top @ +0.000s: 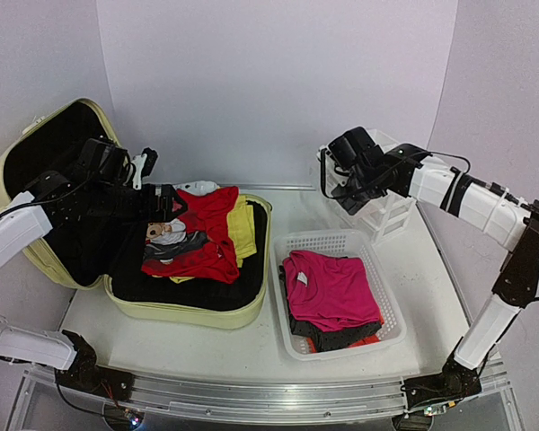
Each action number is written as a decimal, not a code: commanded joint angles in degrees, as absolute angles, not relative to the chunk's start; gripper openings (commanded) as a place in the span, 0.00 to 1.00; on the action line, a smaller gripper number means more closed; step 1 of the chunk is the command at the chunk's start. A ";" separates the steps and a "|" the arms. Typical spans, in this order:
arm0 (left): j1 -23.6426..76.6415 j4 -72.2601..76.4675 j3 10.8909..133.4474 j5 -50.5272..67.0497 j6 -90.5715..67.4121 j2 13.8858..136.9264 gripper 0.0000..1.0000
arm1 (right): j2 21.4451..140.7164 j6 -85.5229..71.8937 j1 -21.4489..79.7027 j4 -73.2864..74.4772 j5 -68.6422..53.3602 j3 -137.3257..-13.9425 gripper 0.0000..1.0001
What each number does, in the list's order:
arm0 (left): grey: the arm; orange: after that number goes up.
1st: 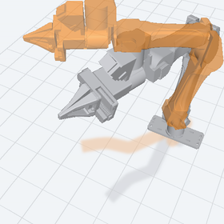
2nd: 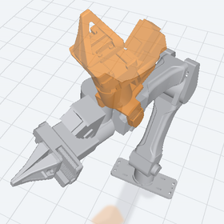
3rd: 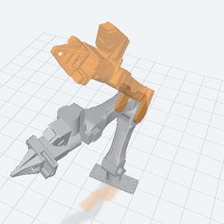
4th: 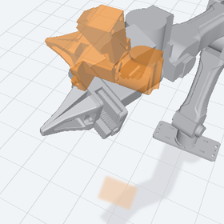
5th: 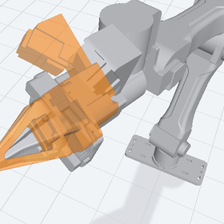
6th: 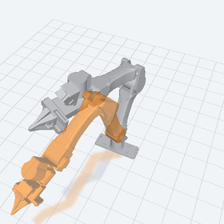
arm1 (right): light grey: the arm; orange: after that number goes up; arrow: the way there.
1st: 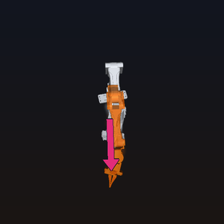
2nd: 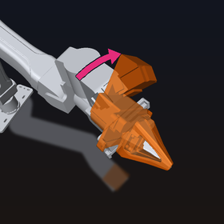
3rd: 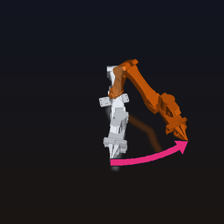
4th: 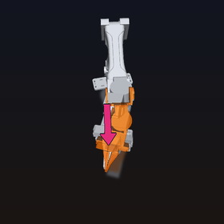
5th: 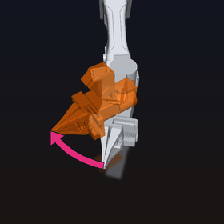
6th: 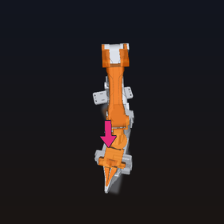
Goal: Open, take out, and arrange the luggage
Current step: Place the makeup in the drawer.
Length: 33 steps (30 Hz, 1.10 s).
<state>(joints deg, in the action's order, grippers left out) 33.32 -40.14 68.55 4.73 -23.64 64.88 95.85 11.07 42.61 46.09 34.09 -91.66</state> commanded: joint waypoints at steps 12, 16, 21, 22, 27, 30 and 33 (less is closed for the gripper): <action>33.05 -41.95 72.23 0.85 -13.02 65.51 1.00 | 104.28 13.36 35.51 50.85 29.55 -105.36 0.00; 33.05 -42.06 71.88 0.55 -13.03 65.45 1.00 | 108.33 13.89 34.88 52.79 31.87 -109.02 0.00; 33.04 -42.15 71.57 0.54 -13.22 65.29 1.00 | 111.86 14.85 33.18 54.87 29.43 -113.29 0.00; 33.07 -42.13 71.54 0.61 -13.34 65.38 1.00 | 112.53 14.78 32.76 55.45 28.87 -114.05 0.00; 33.04 -42.15 71.72 0.84 -14.01 65.70 1.00 | 115.02 15.10 31.78 56.95 26.75 -116.00 0.00; 33.00 -42.13 71.85 1.25 -14.27 66.04 1.00 | 116.71 14.95 31.57 58.05 27.35 -117.57 0.00; 33.01 -42.10 71.98 1.39 -14.58 66.39 1.00 | 118.20 14.79 31.51 58.78 27.85 -118.88 0.04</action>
<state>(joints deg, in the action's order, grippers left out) 33.30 -42.26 69.30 1.37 -14.46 66.02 116.68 14.94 31.31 58.04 27.64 -115.13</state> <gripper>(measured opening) 0.995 0.096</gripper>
